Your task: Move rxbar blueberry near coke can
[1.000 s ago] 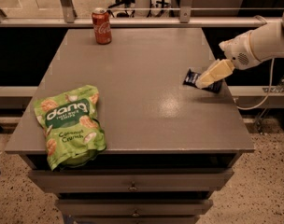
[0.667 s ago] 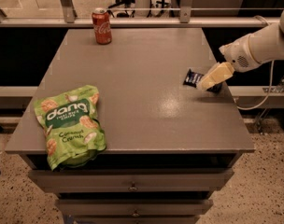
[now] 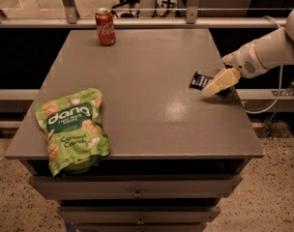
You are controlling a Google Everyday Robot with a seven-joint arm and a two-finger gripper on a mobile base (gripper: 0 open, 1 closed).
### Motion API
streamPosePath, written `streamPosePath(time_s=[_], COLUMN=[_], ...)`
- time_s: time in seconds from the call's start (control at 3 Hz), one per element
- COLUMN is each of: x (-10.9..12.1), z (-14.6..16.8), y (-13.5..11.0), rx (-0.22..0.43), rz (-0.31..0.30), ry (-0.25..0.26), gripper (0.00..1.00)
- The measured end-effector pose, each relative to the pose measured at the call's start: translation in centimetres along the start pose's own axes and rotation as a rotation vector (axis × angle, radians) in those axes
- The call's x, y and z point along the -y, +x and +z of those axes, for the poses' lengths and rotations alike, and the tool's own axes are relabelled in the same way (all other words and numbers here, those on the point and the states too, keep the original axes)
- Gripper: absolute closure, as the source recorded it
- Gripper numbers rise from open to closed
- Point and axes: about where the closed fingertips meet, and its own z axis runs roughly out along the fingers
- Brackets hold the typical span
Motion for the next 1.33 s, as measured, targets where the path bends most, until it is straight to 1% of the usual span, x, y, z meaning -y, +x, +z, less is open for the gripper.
streamPosePath(time_s=[0.33,1.0,1.33], x=[-0.2,-0.3,0.2], z=[0.3,0.3,-0.7], y=[0.2,0.2,-1.7], rx=[0.002,0.009,0.044], rz=[0.013,0.032,0.006], ry=[-0.013,-0.015,0.000], gripper=[0.36,0.82,1.00])
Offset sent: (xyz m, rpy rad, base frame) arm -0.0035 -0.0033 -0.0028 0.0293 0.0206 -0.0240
